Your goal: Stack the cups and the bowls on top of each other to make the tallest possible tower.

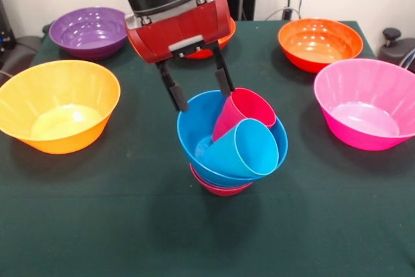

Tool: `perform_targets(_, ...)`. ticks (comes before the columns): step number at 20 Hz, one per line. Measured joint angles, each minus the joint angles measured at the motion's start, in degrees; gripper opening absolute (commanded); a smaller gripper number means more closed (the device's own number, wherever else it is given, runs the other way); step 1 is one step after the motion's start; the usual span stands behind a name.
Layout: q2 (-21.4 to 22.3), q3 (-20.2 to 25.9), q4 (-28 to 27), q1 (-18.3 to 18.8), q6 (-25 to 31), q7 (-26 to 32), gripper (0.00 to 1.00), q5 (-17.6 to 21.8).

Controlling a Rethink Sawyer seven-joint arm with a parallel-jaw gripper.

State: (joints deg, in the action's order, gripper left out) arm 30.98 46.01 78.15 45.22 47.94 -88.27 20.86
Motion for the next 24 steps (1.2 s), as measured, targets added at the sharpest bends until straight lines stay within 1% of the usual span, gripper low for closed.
perform_targets(4, 1.61, -0.16, -0.03, 0.00, 0.89, 0.00, 1.00, -0.49)
perform_targets(8, 2.16, -0.25, -0.84, -0.21, 2.10, 0.00, 1.00, -0.75)
perform_targets(11, 1.78, -0.34, -2.09, -0.45, 3.05, 0.00, 1.00, -0.74)
perform_targets(18, 0.41, -0.48, -4.38, -0.77, 3.18, 0.00, 1.00, -0.74)
perform_targets(24, -1.35, -0.63, -5.26, -0.79, 3.18, 0.00, 1.00, -0.61)
